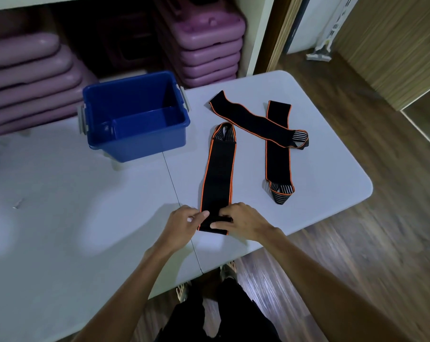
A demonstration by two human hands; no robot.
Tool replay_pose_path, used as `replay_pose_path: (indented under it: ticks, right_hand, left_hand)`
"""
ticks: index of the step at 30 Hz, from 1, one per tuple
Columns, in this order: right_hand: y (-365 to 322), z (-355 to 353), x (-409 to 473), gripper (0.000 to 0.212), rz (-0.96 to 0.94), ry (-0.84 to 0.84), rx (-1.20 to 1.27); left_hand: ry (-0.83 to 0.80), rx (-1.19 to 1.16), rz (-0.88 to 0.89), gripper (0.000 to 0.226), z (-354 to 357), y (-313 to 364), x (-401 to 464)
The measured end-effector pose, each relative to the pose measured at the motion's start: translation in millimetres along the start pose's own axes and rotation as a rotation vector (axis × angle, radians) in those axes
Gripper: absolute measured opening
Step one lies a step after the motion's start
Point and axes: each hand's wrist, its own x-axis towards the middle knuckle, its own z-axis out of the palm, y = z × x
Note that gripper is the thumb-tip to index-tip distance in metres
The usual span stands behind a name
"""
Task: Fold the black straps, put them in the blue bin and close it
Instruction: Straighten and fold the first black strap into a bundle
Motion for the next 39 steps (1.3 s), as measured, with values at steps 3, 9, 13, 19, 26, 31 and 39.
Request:
replay_pose_path:
  ticks: [3, 9, 13, 19, 26, 31, 39]
  right_hand:
    - [1, 4, -4, 0.034, 0.066, 0.038, 0.026]
    - [-8, 19, -8, 0.021, 0.119, 0.226, -0.008]
    - [-8, 27, -11, 0.012, 0.209, 0.295, 0.070]
    - [-7, 32, -10, 0.017, 0.105, 0.418, -0.103]
    - [-2, 38, -5, 0.025, -0.025, 0.518, -0.299]
    - [0, 34, -8, 0.045, -0.081, 0.467, -0.462]
    - [4, 7, 8, 0.030, -0.136, 0.299, -0.288]
  left_hand:
    - [0.100, 0.015, 0.029, 0.044, 8, -7, 7]
    - [0.201, 0.059, 0.059, 0.016, 19, -7, 9]
    - [0.182, 0.213, 0.260, 0.020, 17, -9, -1]
    - [0.096, 0.749, 0.508, 0.053, 8, -25, -9]
    - [0.139, 0.944, 0.598, 0.031, 13, -16, 2]
    - [0.122, 0.942, 0.580, 0.018, 13, -12, 10]
    - [-0.103, 0.568, 0.191, 0.027, -11, 21, 34]
